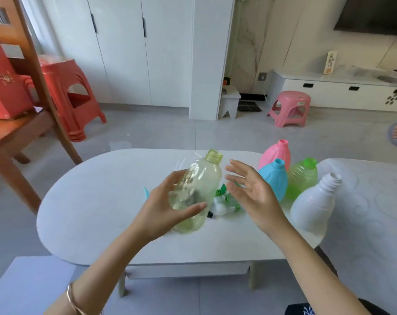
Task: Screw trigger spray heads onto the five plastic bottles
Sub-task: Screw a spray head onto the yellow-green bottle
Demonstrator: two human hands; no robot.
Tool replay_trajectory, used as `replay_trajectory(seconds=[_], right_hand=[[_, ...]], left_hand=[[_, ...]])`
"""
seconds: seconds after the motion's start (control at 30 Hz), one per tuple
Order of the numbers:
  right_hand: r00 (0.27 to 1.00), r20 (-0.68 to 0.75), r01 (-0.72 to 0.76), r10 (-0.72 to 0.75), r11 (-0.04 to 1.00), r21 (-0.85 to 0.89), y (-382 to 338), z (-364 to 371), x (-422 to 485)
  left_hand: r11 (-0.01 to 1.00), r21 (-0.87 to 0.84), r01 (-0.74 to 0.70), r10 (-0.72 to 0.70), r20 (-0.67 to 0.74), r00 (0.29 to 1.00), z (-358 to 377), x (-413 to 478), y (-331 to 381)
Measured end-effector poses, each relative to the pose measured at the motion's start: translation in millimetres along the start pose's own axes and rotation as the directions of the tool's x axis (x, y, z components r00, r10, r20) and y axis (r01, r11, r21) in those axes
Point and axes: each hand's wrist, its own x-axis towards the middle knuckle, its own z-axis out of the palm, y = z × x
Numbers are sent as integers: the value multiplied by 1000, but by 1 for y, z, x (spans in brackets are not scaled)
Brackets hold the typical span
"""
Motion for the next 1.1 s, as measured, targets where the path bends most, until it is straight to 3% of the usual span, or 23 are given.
replay_trajectory(seconds=[0.1, 0.2, 0.5, 0.7, 0.83, 0.9, 0.97, 1.03, 1.1], right_hand=[[997, -13, -77, 76, 994, -82, 20, 4, 6], [990, 75, -105, 118, 980, -167, 41, 16, 4], [930, 347, 44, 123, 898, -438, 73, 86, 11], [919, 383, 205, 87, 725, -657, 91, 111, 17], [918, 391, 257, 67, 651, -715, 101, 115, 20], [917, 394, 261, 59, 658, -707, 100, 116, 21], [926, 374, 221, 46, 739, -637, 91, 116, 21], [946, 324, 129, 17, 896, -424, 71, 115, 23], [974, 224, 65, -17, 975, -210, 47, 110, 29]], left_hand=[[998, 48, 37, -31, -105, 994, -37, -5, -11], [995, 79, 65, -52, -157, 986, -60, -9, -24], [987, 55, 153, -135, -247, 959, -83, -33, -52], [985, 37, 167, -152, -264, 952, -95, -41, -64], [990, 7, 144, -135, -292, 947, -101, -43, -67], [991, -7, 136, -131, -297, 946, -102, -44, -69], [992, -22, 128, -128, -317, 940, -103, -44, -70], [993, -38, 110, -116, -346, 931, -103, -43, -72], [995, -33, 93, -98, -362, 927, -105, -41, -74]])
